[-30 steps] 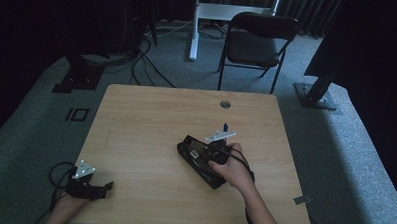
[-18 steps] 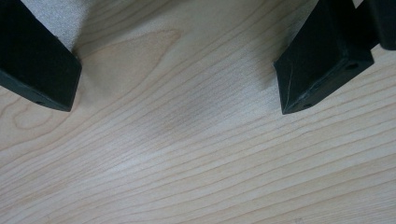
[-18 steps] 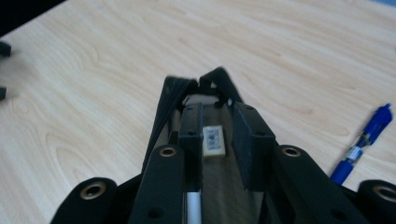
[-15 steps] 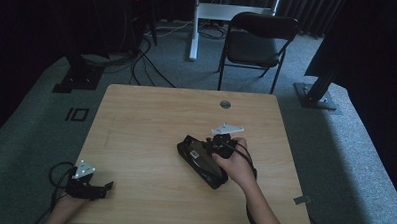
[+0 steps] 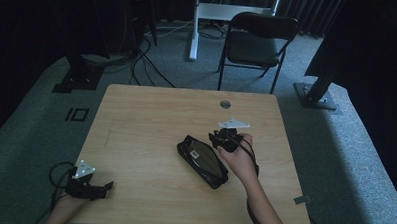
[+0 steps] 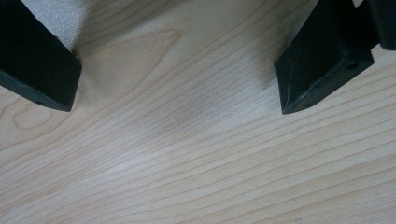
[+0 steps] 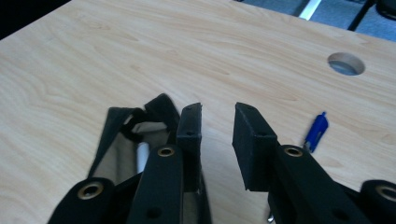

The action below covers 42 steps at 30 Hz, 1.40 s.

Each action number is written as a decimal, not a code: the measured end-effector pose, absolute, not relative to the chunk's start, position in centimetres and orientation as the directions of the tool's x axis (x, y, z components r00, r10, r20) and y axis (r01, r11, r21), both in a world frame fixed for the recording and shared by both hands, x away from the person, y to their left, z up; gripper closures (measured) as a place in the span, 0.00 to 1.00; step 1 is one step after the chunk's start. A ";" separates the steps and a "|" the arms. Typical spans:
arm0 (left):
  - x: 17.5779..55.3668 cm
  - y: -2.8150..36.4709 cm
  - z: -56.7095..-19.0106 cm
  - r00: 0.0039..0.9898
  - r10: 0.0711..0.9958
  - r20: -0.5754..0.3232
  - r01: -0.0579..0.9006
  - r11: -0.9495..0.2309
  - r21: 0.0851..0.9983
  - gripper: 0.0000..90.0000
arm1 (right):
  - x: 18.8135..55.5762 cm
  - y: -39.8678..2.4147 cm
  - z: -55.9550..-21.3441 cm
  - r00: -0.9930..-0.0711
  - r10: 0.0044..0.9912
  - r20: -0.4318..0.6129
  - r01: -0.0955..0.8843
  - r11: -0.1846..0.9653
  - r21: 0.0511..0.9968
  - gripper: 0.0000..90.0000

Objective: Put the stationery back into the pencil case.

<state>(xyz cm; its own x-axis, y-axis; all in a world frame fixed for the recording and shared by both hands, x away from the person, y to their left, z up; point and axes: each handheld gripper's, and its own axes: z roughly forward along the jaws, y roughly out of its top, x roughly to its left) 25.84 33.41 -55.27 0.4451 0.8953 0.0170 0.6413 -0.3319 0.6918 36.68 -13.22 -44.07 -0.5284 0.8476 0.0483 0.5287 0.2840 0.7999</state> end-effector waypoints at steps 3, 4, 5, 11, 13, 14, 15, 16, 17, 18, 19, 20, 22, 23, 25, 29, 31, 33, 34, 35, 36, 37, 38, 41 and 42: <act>25.8 33.4 -55.3 0.445 0.895 0.017 0.641 -0.332 0.692 0.00 | 37.1 -13.6 -44.4 -0.504 0.862 0.051 0.534 0.264 0.803 0.79; 25.8 33.4 -55.3 0.445 0.895 0.017 0.641 -0.332 0.692 0.00 | 37.3 -13.7 -44.5 -0.493 0.869 0.052 0.536 0.256 0.804 0.79; 25.8 33.4 -55.3 0.445 0.895 0.017 0.641 -0.332 0.692 0.00 | 37.4 -13.9 -44.7 -0.484 0.873 0.056 0.543 0.250 0.802 0.79; 25.8 33.4 -55.3 0.445 0.895 0.017 0.641 -0.332 0.692 0.00 | 38.3 -14.7 -45.7 -0.432 0.900 0.063 0.569 0.218 0.793 0.78; 25.8 33.4 -55.3 0.445 0.895 0.017 0.641 -0.332 0.692 0.00 | 38.6 -15.0 -46.1 -0.414 0.907 0.075 0.580 0.199 0.790 0.77; 25.8 33.4 -55.3 0.445 0.895 0.017 0.641 -0.332 0.692 0.00 | 38.7 -15.2 -46.3 -0.405 0.911 0.075 0.582 0.194 0.790 0.77; 25.8 33.4 -55.3 0.445 0.895 0.017 0.641 -0.332 0.692 0.00 | 38.9 -15.3 -46.5 -0.396 0.915 0.071 0.587 0.194 0.786 0.77; 25.8 33.4 -55.3 0.445 0.895 0.017 0.641 -0.332 0.692 0.00 | 39.0 -15.4 -46.8 -0.388 0.918 0.079 0.595 0.184 0.782 0.76; 25.8 33.4 -55.3 0.445 0.895 0.017 0.641 -0.332 0.692 0.00 | 39.1 -15.5 -47.0 -0.379 0.922 0.086 0.601 0.174 0.780 0.76; 25.8 33.4 -55.3 0.445 0.895 0.017 0.641 -0.332 0.692 0.00 | 39.3 -15.6 -47.2 -0.367 0.927 0.078 0.601 0.172 0.781 0.75; 25.8 33.4 -55.3 0.445 0.895 0.017 0.641 -0.332 0.692 0.00 | 39.4 -15.7 -47.4 -0.355 0.931 0.080 0.604 0.163 0.780 0.74; 25.8 33.4 -55.3 0.445 0.895 0.017 0.641 -0.332 0.692 0.00 | 39.6 -15.8 -47.6 -0.343 0.935 0.089 0.609 0.149 0.779 0.74; 25.8 33.4 -55.3 0.445 0.895 0.017 0.641 -0.332 0.692 0.00 | 39.9 -16.0 -48.0 -0.324 0.941 0.099 0.618 0.131 0.775 0.74; 25.8 33.4 -55.3 0.445 0.895 0.017 0.641 -0.332 0.692 0.00 | 40.0 -16.1 -48.2 -0.318 0.943 0.101 0.621 0.127 0.773 0.74; 25.8 33.4 -55.3 0.445 0.895 0.017 0.641 -0.332 0.692 0.00 | 40.3 -16.2 -48.7 -0.302 0.948 0.102 0.626 0.116 0.771 0.74; 25.8 33.4 -55.3 0.445 0.895 0.017 0.641 -0.332 0.692 0.00 | 40.8 -16.4 -49.6 -0.272 0.955 0.122 0.648 0.087 0.757 0.72; 25.8 33.4 -55.3 0.445 0.895 0.017 0.641 -0.332 0.692 0.00 | 41.1 -16.5 -50.1 -0.260 0.958 0.124 0.657 0.081 0.749 0.71; 25.8 33.4 -55.3 0.446 0.895 0.017 0.641 -0.333 0.692 0.00 | 41.2 -16.5 -50.5 -0.252 0.959 0.127 0.664 0.076 0.744 0.70; 25.8 33.4 -55.3 0.445 0.895 0.017 0.641 -0.332 0.692 0.00 | 41.3 -16.5 -50.6 -0.248 0.960 0.130 0.669 0.073 0.739 0.70; 25.8 33.4 -55.3 0.445 0.895 0.017 0.641 -0.332 0.692 0.00 | 41.3 -16.5 -50.8 -0.244 0.961 0.131 0.671 0.070 0.738 0.69; 25.8 33.4 -55.3 0.445 0.895 0.017 0.641 -0.332 0.692 0.00 | 41.4 -16.5 -50.9 -0.244 0.961 0.127 0.671 0.073 0.738 0.68; 25.8 33.4 -55.3 0.445 0.895 0.017 0.641 -0.332 0.692 0.00 | 41.5 -16.4 -51.1 -0.242 0.962 0.123 0.673 0.075 0.736 0.68; 25.8 33.4 -55.3 0.445 0.895 0.017 0.641 -0.332 0.692 0.00 | 41.6 -16.4 -51.2 -0.235 0.965 0.121 0.676 0.073 0.733 0.68; 25.8 33.4 -55.3 0.445 0.895 0.017 0.641 -0.332 0.692 0.00 | 41.9 -16.3 -51.7 -0.235 0.965 0.117 0.687 0.080 0.723 0.66; 25.8 33.4 -55.3 0.445 0.895 0.017 0.641 -0.332 0.692 0.00 | 41.9 -16.3 -51.8 -0.232 0.966 0.114 0.688 0.080 0.721 0.66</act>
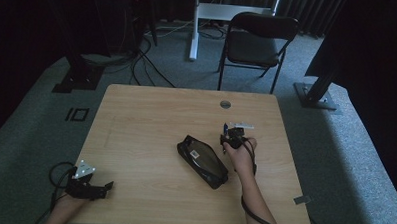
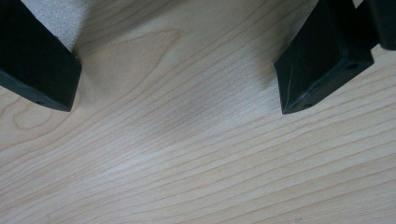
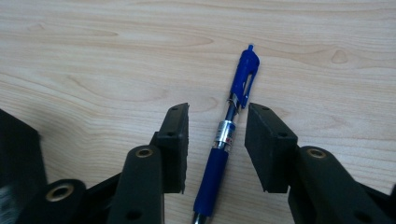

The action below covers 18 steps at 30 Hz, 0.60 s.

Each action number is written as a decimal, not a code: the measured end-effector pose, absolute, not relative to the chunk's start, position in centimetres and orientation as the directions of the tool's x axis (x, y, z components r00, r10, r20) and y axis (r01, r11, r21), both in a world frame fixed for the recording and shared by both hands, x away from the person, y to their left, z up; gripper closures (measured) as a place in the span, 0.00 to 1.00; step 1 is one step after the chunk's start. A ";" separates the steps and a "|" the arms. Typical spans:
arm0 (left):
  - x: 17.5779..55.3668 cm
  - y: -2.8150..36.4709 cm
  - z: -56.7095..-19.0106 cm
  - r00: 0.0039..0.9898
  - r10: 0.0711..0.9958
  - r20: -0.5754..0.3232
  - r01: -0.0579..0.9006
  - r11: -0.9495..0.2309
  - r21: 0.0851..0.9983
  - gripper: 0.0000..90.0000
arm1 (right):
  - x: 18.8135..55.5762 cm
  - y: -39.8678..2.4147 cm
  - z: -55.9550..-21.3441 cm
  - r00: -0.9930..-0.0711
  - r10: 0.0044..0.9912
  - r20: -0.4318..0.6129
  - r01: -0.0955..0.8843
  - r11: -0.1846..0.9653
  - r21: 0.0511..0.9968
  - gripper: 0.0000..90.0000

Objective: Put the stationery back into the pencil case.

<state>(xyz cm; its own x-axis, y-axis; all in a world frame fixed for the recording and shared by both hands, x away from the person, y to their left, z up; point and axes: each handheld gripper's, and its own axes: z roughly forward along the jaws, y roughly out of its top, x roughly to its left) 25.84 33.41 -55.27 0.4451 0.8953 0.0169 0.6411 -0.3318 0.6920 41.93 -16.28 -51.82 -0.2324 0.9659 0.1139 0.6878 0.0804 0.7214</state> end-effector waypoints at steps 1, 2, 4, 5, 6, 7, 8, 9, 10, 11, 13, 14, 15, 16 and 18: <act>25.8 33.4 -55.3 0.445 0.895 0.017 0.641 -0.332 0.692 0.00 | 42.0 -16.3 -51.9 -0.231 0.966 0.116 0.690 0.078 0.720 0.65; 25.8 33.4 -55.3 0.445 0.895 0.017 0.641 -0.332 0.692 0.00 | 42.0 -16.2 -52.0 -0.229 0.966 0.122 0.690 0.073 0.720 0.64; 25.8 33.4 -55.3 0.445 0.895 0.017 0.641 -0.332 0.692 0.00 | 42.1 -16.2 -52.1 -0.227 0.967 0.119 0.693 0.074 0.717 0.64; 25.8 33.4 -55.3 0.445 0.895 0.017 0.641 -0.332 0.692 0.00 | 42.1 -16.2 -52.2 -0.225 0.967 0.123 0.694 0.070 0.717 0.64; 25.8 33.4 -55.3 0.446 0.895 0.017 0.641 -0.332 0.692 0.00 | 42.2 -16.2 -52.2 -0.223 0.967 0.126 0.695 0.067 0.716 0.64; 25.8 33.4 -55.3 0.445 0.895 0.017 0.641 -0.332 0.692 0.00 | 42.2 -16.1 -52.2 -0.222 0.968 0.120 0.694 0.071 0.717 0.64; 25.8 33.4 -55.3 0.445 0.895 0.017 0.641 -0.332 0.692 0.00 | 42.2 -16.1 -52.2 -0.220 0.968 0.119 0.695 0.070 0.716 0.64; 25.8 33.4 -55.3 0.445 0.895 0.017 0.641 -0.332 0.692 0.00 | 42.3 -16.1 -52.3 -0.219 0.968 0.122 0.695 0.067 0.716 0.64; 25.8 33.4 -55.3 0.445 0.895 0.017 0.641 -0.332 0.692 0.00 | 42.3 -16.1 -52.3 -0.217 0.969 0.117 0.695 0.069 0.715 0.64; 25.8 33.4 -55.3 0.445 0.895 0.017 0.641 -0.332 0.692 0.00 | 42.3 -16.1 -52.4 -0.216 0.969 0.119 0.698 0.068 0.713 0.64; 25.8 33.4 -55.3 0.446 0.895 0.017 0.641 -0.332 0.692 0.00 | 42.3 -16.2 -52.6 -0.215 0.969 0.118 0.700 0.069 0.710 0.64; 25.8 33.4 -55.3 0.445 0.895 0.017 0.641 -0.332 0.692 0.00 | 42.3 -16.2 -52.7 -0.212 0.969 0.122 0.705 0.065 0.706 0.64; 25.8 33.4 -55.3 0.445 0.895 0.017 0.641 -0.332 0.692 0.00 | 42.3 -16.1 -52.8 -0.210 0.970 0.124 0.707 0.063 0.704 0.64; 25.8 33.4 -55.3 0.445 0.895 0.017 0.641 -0.332 0.692 0.00 | 42.3 -16.1 -52.9 -0.210 0.970 0.123 0.709 0.064 0.702 0.64; 25.8 33.4 -55.3 0.445 0.895 0.017 0.641 -0.332 0.692 0.00 | 42.4 -16.1 -53.1 -0.209 0.970 0.121 0.713 0.067 0.698 0.64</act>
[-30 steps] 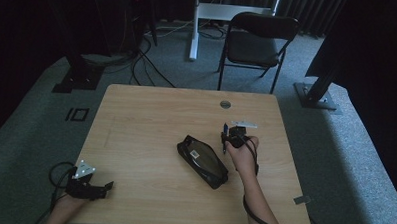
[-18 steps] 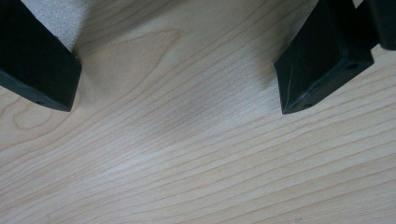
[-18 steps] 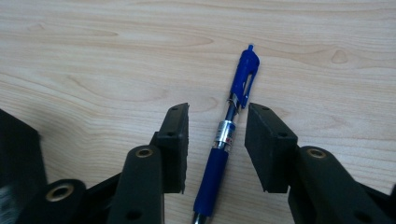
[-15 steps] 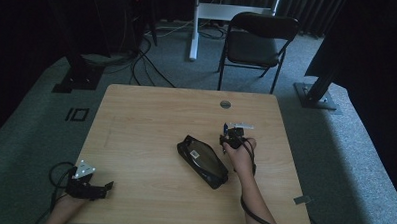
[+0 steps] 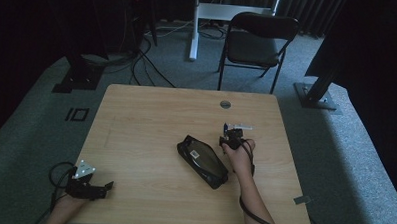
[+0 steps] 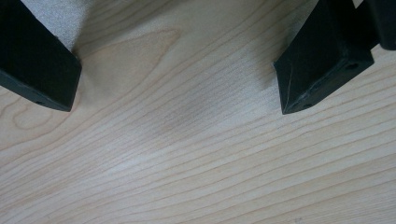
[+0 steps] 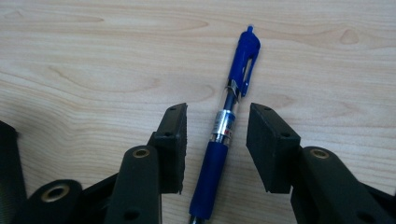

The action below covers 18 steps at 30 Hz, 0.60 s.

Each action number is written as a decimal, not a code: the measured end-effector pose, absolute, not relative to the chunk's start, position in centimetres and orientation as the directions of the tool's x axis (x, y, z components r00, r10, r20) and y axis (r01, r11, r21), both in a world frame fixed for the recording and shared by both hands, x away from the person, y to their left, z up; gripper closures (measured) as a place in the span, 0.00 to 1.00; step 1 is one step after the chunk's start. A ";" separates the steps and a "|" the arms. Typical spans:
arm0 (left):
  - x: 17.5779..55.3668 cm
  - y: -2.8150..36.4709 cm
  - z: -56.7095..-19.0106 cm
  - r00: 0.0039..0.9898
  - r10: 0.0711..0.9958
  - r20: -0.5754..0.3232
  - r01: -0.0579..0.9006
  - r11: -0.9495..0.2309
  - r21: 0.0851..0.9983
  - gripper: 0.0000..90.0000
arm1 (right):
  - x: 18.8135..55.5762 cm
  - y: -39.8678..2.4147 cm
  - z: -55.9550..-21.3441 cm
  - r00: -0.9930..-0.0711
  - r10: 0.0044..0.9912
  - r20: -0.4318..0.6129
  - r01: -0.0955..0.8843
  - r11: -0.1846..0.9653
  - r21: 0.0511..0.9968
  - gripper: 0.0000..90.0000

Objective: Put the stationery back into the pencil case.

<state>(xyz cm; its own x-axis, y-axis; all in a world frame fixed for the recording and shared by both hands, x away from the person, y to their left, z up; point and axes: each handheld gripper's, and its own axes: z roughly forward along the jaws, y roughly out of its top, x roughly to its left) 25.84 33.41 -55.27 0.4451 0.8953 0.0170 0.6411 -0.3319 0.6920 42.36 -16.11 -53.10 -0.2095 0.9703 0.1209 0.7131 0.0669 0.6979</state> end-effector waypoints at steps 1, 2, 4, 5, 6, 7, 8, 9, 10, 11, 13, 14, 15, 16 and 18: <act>25.8 33.4 -55.3 0.445 0.895 0.017 0.641 -0.332 0.692 0.00 | 42.4 -16.1 -53.2 -0.207 0.971 0.122 0.717 0.066 0.694 0.64; 25.8 33.4 -55.3 0.445 0.895 0.017 0.641 -0.332 0.692 0.00 | 42.4 -16.1 -53.4 -0.208 0.971 0.121 0.720 0.069 0.691 0.65; 25.8 33.4 -55.3 0.445 0.895 0.017 0.641 -0.332 0.692 0.00 | 42.4 -16.1 -53.6 -0.207 0.971 0.121 0.727 0.070 0.683 0.65; 25.8 33.4 -55.3 0.446 0.895 0.017 0.641 -0.332 0.692 0.00 | 42.4 -16.1 -53.7 -0.206 0.971 0.123 0.731 0.069 0.679 0.65; 25.8 33.4 -55.3 0.445 0.895 0.017 0.641 -0.332 0.692 0.00 | 42.4 -16.1 -53.9 -0.207 0.971 0.118 0.731 0.073 0.678 0.65; 25.8 33.4 -55.3 0.446 0.895 0.017 0.641 -0.332 0.692 0.00 | 42.4 -16.0 -53.9 -0.204 0.972 0.117 0.728 0.071 0.682 0.65; 25.8 33.4 -55.3 0.445 0.895 0.017 0.641 -0.332 0.692 0.00 | 42.4 -16.0 -53.9 -0.206 0.972 0.116 0.728 0.073 0.681 0.65; 25.8 33.4 -55.3 0.445 0.895 0.017 0.641 -0.332 0.692 0.00 | 42.4 -15.9 -53.9 -0.207 0.972 0.111 0.730 0.078 0.679 0.66; 25.8 33.4 -55.3 0.445 0.895 0.017 0.641 -0.332 0.692 0.00 | 42.4 -15.9 -53.9 -0.208 0.973 0.102 0.729 0.085 0.679 0.66; 25.8 33.4 -55.3 0.445 0.895 0.017 0.641 -0.332 0.692 0.00 | 42.4 -15.8 -53.9 -0.209 0.974 0.092 0.728 0.092 0.679 0.67; 25.8 33.4 -55.3 0.445 0.895 0.017 0.641 -0.332 0.692 0.00 | 42.3 -15.8 -53.9 -0.204 0.975 0.088 0.728 0.091 0.679 0.70; 25.8 33.4 -55.3 0.446 0.895 0.017 0.641 -0.332 0.692 0.00 | 42.3 -15.8 -53.9 -0.207 0.975 0.078 0.723 0.099 0.683 0.71; 25.8 33.4 -55.3 0.446 0.895 0.017 0.641 -0.332 0.692 0.00 | 42.2 -15.8 -53.9 -0.208 0.976 0.071 0.720 0.104 0.686 0.71; 25.8 33.4 -55.3 0.445 0.895 0.017 0.641 -0.332 0.692 0.00 | 42.1 -15.7 -53.9 -0.208 0.976 0.064 0.719 0.108 0.686 0.71; 25.8 33.4 -55.3 0.445 0.895 0.017 0.641 -0.332 0.692 0.00 | 42.1 -15.7 -54.0 -0.203 0.977 0.059 0.718 0.108 0.688 0.75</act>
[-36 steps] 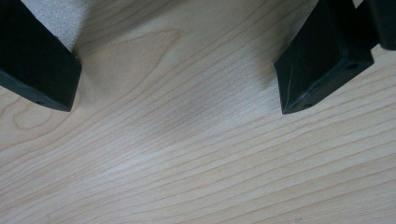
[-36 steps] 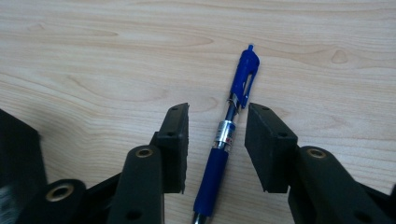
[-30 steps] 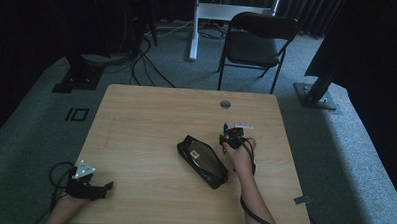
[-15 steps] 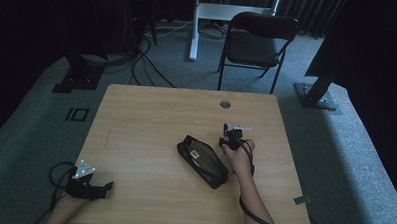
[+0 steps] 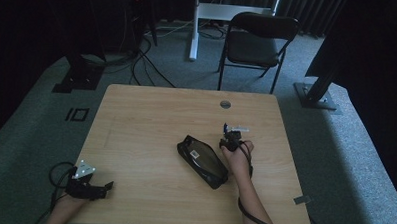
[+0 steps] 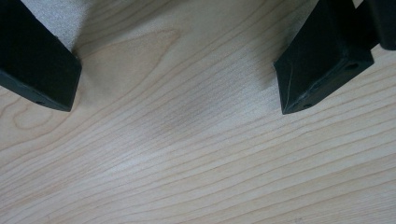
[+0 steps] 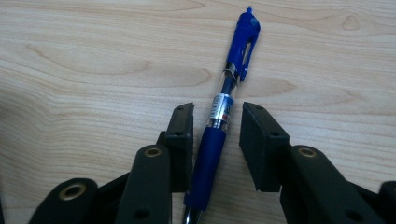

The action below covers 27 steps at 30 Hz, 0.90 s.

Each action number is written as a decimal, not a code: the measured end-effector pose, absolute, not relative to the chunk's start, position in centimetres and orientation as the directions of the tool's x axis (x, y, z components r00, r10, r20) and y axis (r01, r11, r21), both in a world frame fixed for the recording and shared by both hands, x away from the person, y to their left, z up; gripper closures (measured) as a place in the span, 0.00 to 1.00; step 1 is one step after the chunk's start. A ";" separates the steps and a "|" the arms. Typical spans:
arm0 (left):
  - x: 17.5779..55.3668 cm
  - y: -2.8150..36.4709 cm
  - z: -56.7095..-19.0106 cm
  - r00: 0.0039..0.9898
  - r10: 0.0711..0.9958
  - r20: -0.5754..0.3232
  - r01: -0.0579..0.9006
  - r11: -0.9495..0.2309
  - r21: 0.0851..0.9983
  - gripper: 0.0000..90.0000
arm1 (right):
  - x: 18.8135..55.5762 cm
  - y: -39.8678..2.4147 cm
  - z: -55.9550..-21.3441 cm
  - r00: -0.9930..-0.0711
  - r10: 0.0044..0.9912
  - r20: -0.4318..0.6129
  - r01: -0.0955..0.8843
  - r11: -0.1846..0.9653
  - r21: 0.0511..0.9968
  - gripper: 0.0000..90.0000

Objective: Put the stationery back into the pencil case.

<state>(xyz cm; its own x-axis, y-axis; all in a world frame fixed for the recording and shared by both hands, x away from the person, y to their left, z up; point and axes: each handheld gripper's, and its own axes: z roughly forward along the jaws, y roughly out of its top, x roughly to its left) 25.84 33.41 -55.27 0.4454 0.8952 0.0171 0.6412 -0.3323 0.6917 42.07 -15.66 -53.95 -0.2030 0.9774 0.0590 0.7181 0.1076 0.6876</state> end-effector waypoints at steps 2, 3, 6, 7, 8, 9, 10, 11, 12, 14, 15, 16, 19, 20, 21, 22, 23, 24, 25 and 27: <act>25.8 33.4 -55.3 0.446 0.895 0.017 0.641 -0.332 0.692 0.00 | 42.0 -15.6 -54.0 -0.205 0.978 0.043 0.714 0.119 0.690 0.76; 25.8 33.4 -55.3 0.445 0.895 0.017 0.641 -0.332 0.692 0.00 | 42.0 -15.6 -54.0 -0.209 0.977 0.043 0.714 0.122 0.689 0.78; 25.8 33.4 -55.3 0.445 0.895 0.017 0.641 -0.332 0.692 0.00 | 42.0 -15.7 -54.0 -0.216 0.975 0.045 0.714 0.126 0.689 0.81; 25.8 33.4 -55.3 0.445 0.895 0.017 0.641 -0.332 0.692 0.00 | 42.0 -15.8 -54.0 -0.220 0.974 0.048 0.712 0.126 0.690 0.82; 25.8 33.4 -55.3 0.445 0.895 0.017 0.641 -0.332 0.692 0.00 | 42.0 -15.8 -54.0 -0.220 0.974 0.056 0.714 0.121 0.690 0.83; 25.8 33.4 -55.3 0.445 0.895 0.017 0.641 -0.332 0.692 0.00 | 42.1 -15.8 -54.0 -0.221 0.973 0.067 0.715 0.115 0.689 0.84; 25.8 33.4 -55.3 0.445 0.895 0.017 0.641 -0.332 0.692 0.00 | 42.1 -15.9 -54.0 -0.220 0.972 0.080 0.718 0.106 0.688 0.86; 25.8 33.4 -55.3 0.445 0.895 0.017 0.641 -0.332 0.692 0.00 | 42.1 -15.9 -54.0 -0.222 0.971 0.086 0.717 0.102 0.690 0.87; 25.8 33.4 -55.3 0.445 0.895 0.017 0.641 -0.332 0.692 0.00 | 42.1 -15.9 -54.0 -0.226 0.970 0.091 0.718 0.103 0.689 0.88; 25.8 33.4 -55.3 0.446 0.895 0.017 0.641 -0.332 0.692 0.00 | 42.2 -15.8 -53.9 -0.228 0.969 0.096 0.721 0.102 0.685 0.88; 25.8 33.4 -55.3 0.445 0.895 0.017 0.641 -0.332 0.692 0.00 | 42.2 -15.9 -53.9 -0.223 0.969 0.107 0.723 0.091 0.685 0.88; 25.8 33.4 -55.3 0.445 0.895 0.017 0.641 -0.332 0.692 0.00 | 42.3 -16.0 -54.0 -0.218 0.968 0.122 0.725 0.076 0.685 0.88; 25.8 33.4 -55.3 0.445 0.895 0.017 0.641 -0.332 0.692 0.00 | 42.3 -16.3 -53.9 -0.214 0.967 0.139 0.730 0.064 0.680 0.88; 25.8 33.4 -55.3 0.445 0.895 0.017 0.641 -0.332 0.692 0.00 | 42.4 -16.4 -53.8 -0.217 0.967 0.134 0.731 0.070 0.679 0.88; 25.8 33.4 -55.3 0.446 0.895 0.017 0.641 -0.332 0.692 0.00 | 42.4 -16.5 -53.7 -0.213 0.967 0.140 0.730 0.062 0.680 0.88; 25.8 33.4 -55.3 0.445 0.895 0.017 0.641 -0.332 0.692 0.00 | 42.4 -16.7 -53.5 -0.212 0.967 0.141 0.727 0.059 0.684 0.88; 25.8 33.4 -55.3 0.445 0.895 0.017 0.641 -0.332 0.692 0.00 | 42.3 -16.8 -53.3 -0.213 0.967 0.140 0.725 0.060 0.686 0.88; 25.8 33.4 -55.3 0.445 0.895 0.017 0.641 -0.332 0.692 0.00 | 42.3 -16.8 -53.1 -0.211 0.967 0.141 0.720 0.056 0.692 0.88; 25.8 33.4 -55.3 0.445 0.895 0.017 0.641 -0.332 0.692 0.00 | 42.3 -16.9 -52.9 -0.213 0.967 0.140 0.718 0.058 0.694 0.88; 25.8 33.4 -55.3 0.445 0.895 0.017 0.641 -0.332 0.692 0.00 | 42.3 -17.1 -52.5 -0.213 0.967 0.143 0.712 0.053 0.700 0.88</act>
<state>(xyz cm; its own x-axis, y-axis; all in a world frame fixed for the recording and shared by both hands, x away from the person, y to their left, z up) 25.84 33.41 -55.27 0.4451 0.8953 0.0170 0.6410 -0.3318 0.6921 42.27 -17.13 -52.53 -0.2126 0.9666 0.1431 0.7118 0.0529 0.7004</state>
